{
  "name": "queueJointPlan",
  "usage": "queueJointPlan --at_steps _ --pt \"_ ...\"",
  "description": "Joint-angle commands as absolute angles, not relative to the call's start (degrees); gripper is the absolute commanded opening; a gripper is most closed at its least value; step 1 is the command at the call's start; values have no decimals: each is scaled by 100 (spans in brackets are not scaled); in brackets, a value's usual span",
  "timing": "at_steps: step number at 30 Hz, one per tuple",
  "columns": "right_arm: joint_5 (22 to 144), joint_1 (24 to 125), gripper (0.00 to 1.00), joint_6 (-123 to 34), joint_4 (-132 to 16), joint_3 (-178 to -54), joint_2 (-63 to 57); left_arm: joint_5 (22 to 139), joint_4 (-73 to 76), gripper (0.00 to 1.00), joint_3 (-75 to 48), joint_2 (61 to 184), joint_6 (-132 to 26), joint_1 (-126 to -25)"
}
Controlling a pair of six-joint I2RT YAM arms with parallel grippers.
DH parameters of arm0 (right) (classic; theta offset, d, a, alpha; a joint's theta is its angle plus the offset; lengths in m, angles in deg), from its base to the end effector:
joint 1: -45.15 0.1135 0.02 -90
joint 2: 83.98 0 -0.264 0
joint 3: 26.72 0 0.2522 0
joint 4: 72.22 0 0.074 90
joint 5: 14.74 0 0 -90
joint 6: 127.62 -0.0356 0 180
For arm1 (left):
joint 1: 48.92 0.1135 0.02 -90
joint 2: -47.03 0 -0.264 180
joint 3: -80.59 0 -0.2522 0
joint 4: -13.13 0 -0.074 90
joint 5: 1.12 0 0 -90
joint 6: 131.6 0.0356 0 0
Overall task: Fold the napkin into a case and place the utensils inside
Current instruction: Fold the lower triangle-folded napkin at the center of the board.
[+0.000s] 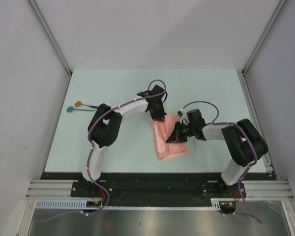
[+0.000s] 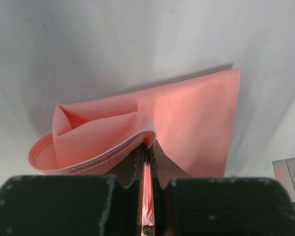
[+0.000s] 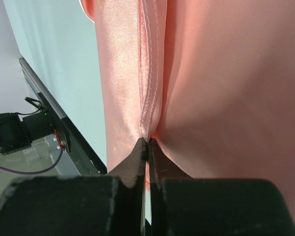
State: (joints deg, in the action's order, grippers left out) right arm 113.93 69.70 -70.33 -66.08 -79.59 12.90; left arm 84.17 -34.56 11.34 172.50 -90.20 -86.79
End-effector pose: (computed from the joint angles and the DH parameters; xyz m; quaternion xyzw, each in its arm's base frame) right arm 0.2620 0.1441 0.1222 -0.0494 0.8929 0.4273 0.1331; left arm 0.3675 -0.2895 0.1674 -0.0810 0.9670 -0.1923 0.1462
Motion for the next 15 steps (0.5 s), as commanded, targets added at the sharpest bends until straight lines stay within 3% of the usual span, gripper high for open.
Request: queueJointPlan --at_steps 1,7,15 --pt "11516 6958 0 -6804 -6347 -7950 1314 8475 -3139 9 1429 17297 -9126 -8680" --pt "11183 6958 6 -6532 -5864 -8161 1051 8361 -3016 8 1402 17350 -9143 -8680" --pt "10576 6984 32 -5995 -4512 -8609 340 8299 -2963 7 1402 17403 -9143 -8680"
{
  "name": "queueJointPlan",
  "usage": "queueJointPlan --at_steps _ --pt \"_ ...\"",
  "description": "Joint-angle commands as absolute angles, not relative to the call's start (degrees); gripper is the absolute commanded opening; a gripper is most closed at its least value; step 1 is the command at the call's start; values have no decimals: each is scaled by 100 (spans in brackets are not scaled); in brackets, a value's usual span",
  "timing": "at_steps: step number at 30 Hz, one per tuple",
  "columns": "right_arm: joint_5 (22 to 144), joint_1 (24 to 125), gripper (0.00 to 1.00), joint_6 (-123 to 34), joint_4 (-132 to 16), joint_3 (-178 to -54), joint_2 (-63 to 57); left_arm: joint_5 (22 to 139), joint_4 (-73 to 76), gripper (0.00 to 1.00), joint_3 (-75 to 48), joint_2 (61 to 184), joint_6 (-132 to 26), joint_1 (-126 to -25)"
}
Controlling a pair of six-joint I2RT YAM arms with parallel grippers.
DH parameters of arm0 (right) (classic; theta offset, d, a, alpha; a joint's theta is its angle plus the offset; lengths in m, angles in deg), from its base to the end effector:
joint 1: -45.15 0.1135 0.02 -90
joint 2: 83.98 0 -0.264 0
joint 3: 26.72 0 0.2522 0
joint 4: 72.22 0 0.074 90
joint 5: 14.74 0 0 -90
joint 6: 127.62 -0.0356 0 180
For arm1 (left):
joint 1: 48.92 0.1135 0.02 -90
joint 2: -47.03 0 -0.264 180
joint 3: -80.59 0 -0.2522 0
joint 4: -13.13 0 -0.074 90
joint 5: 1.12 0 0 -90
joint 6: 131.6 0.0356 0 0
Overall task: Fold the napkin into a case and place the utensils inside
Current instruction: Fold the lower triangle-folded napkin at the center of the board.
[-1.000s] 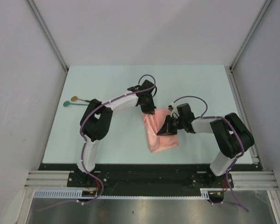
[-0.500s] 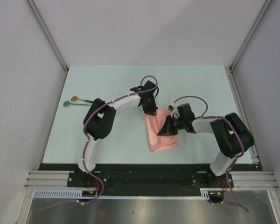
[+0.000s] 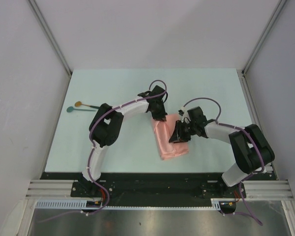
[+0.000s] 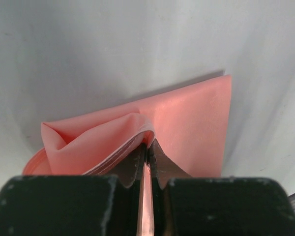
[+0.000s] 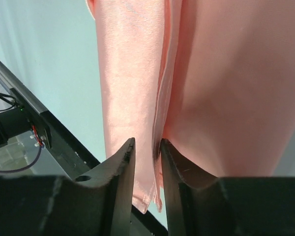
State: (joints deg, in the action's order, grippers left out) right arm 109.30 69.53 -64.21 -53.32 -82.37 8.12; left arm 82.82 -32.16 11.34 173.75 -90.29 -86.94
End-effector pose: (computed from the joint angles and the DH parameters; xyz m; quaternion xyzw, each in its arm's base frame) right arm 0.2572 0.1384 0.1423 -0.0695 0.9143 0.3748 0.1368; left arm 0.3702 -0.2942 0.1598 -0.0769 0.9644 -0.2074 0.1451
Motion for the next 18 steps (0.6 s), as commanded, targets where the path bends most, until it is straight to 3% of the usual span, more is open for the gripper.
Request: queueJointPlan --at_steps 1,5,18 --pt "10428 6993 33 -5969 -4423 -8644 295 8299 -2963 7 1411 17412 -9143 -8689" --pt "10119 7090 39 -5846 -4168 -8820 206 8291 -2972 7 1402 17421 -9126 -8689" --pt "10101 7152 41 -5749 -4343 -8952 637 8071 -3051 2 1332 17351 -8775 -8689"
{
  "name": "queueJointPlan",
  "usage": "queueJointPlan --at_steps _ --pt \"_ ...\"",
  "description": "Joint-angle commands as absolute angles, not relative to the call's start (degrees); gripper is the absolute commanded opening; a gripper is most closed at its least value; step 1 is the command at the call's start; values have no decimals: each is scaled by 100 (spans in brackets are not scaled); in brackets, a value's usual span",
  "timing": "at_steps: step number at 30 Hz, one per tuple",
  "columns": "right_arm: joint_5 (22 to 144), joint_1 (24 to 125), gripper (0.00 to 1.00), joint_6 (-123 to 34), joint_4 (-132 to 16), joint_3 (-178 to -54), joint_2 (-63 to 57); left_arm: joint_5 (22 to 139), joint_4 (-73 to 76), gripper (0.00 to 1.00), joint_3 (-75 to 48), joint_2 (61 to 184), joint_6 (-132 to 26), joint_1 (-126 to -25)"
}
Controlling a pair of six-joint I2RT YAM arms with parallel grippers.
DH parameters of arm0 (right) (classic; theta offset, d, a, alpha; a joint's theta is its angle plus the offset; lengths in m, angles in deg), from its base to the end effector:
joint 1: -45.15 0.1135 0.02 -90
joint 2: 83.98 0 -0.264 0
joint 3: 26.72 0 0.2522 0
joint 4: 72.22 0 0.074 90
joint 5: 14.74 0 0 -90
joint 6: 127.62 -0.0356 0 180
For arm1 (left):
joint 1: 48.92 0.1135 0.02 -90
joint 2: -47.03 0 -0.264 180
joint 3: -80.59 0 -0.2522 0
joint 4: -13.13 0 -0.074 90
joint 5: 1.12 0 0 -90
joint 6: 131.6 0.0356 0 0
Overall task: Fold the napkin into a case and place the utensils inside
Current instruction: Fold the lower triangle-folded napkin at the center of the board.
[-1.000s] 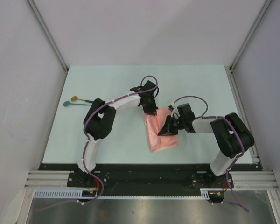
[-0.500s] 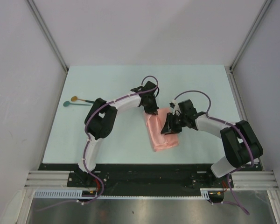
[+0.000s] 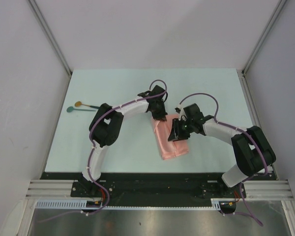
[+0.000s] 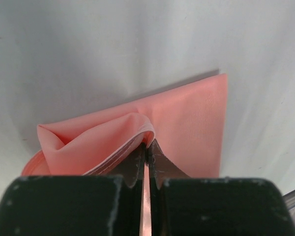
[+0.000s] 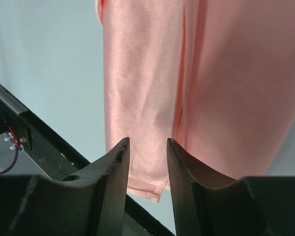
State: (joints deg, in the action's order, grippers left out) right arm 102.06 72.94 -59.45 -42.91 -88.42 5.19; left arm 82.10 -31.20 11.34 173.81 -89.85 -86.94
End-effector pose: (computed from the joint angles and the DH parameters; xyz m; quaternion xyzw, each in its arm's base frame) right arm 0.2560 0.1531 0.1726 -0.1146 0.9275 0.3183 0.1592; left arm 0.3713 -0.2956 0.1603 -0.0710 0.9625 -0.2163 0.1472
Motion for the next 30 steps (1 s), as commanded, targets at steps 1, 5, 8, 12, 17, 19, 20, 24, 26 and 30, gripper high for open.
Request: queueJointPlan --at_steps 1,5,8,12,17,19,20,24,26,30 --pt "10101 7091 42 -5688 -4387 -8935 663 8053 -3034 2 1297 17316 -8740 -8689" --pt "10241 7090 45 -5582 -4484 -8900 830 8027 -3104 2 1262 17289 -8537 -8689" --pt "10373 7116 44 -5722 -4695 -8856 962 7983 -3113 2 1261 17324 -8493 -8689" --pt "10531 7204 38 -5907 -4897 -8785 1059 7886 -3104 1 1262 17342 -8432 -8689" --pt "10742 7266 12 -6109 -5125 -8662 1103 7974 -3174 1 1297 17315 -8309 -8698" --pt "10812 7283 5 -6241 -5283 -8575 1138 7974 -3183 2 1323 17342 -8291 -8698" --pt "10839 7283 5 -6258 -5327 -8557 1156 7965 -3183 2 1323 17350 -8291 -8689" --pt "10717 7266 8 -6215 -5249 -8574 1200 7878 -3192 2 1420 17473 -8308 -8698" --pt "10542 7257 11 -6162 -5074 -8644 1069 7904 -3192 2 1420 17509 -8300 -8698" --pt "10111 7301 24 -5951 -4556 -8881 770 7921 -3183 2 1455 17526 -8300 -8698"
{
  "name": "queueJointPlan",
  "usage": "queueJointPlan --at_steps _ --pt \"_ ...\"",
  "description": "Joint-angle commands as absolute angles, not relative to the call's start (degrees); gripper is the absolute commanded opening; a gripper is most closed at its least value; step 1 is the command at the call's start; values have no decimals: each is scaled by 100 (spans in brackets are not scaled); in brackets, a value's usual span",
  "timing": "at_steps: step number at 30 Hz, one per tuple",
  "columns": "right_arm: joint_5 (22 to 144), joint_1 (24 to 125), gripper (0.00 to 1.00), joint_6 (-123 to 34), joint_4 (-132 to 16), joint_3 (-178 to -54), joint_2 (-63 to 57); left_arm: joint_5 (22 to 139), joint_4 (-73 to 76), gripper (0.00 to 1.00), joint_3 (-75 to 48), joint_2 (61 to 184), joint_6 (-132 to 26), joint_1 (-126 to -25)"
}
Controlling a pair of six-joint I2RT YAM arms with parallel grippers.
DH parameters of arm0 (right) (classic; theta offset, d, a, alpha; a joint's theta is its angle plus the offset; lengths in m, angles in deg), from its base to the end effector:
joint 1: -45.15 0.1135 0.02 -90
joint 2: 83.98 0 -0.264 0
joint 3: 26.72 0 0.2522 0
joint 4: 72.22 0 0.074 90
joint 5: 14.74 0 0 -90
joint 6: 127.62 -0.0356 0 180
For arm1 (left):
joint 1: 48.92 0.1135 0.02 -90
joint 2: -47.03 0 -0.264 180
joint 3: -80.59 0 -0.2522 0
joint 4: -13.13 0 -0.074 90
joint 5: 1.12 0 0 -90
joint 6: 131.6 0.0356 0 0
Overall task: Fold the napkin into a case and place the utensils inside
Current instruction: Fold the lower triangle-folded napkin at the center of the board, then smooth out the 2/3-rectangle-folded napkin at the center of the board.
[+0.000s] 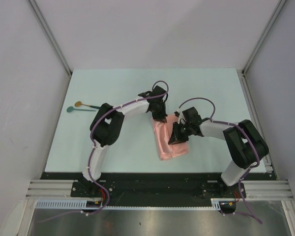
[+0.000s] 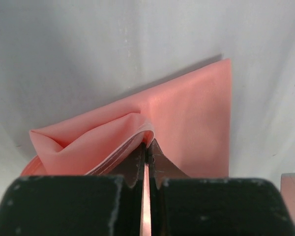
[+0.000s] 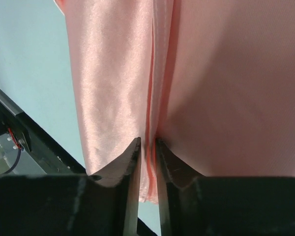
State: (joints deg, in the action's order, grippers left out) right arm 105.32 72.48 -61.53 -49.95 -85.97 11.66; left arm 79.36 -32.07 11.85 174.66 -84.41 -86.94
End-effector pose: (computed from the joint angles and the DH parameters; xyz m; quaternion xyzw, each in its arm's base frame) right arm 0.2614 0.1552 0.1371 -0.0978 0.9274 0.3379 0.1272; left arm 0.3707 -0.2973 0.1555 -0.0200 0.9660 -0.2199 0.1342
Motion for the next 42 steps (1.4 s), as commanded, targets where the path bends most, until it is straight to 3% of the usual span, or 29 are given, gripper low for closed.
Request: queueJointPlan --at_steps 1,4,9,15,21,25,26,29,32,38,42 --pt "10031 7318 25 -5899 -4354 -8925 691 7930 -3174 2 1464 17526 -8300 -8698" --pt "9636 7511 34 -5828 -4063 -9110 444 7921 -3183 2 1508 17535 -8300 -8689" --pt "9810 7617 34 -5951 -4290 -9111 549 7913 -3192 2 1508 17561 -8273 -8698" --pt "10329 7635 13 -6240 -4975 -8768 892 7921 -3201 2 1499 17544 -8238 -8698" --pt "10540 7591 4 -6495 -5774 -8258 1155 7930 -3183 6 1507 17526 -8098 -8698" --pt "10532 7547 1 -6680 -6197 -8030 1340 7913 -3262 24 1508 17456 -7984 -8689" --pt "10540 7530 0 -6776 -6267 -7977 1349 7895 -3280 35 1508 17343 -7966 -8689" --pt "10531 7486 0 -6873 -6444 -7836 1376 7877 -3315 55 1525 16983 -7852 -8680" --pt "10532 7451 0 -6900 -6505 -7757 1367 7886 -3385 64 1508 16657 -7764 -8663" --pt "10584 7354 0 -6874 -6479 -7748 1314 7535 -3298 61 1017 15998 -7781 -8514" --pt "10628 7327 0 -6865 -6479 -7766 1288 7386 -2999 37 304 15830 -7851 -8241"
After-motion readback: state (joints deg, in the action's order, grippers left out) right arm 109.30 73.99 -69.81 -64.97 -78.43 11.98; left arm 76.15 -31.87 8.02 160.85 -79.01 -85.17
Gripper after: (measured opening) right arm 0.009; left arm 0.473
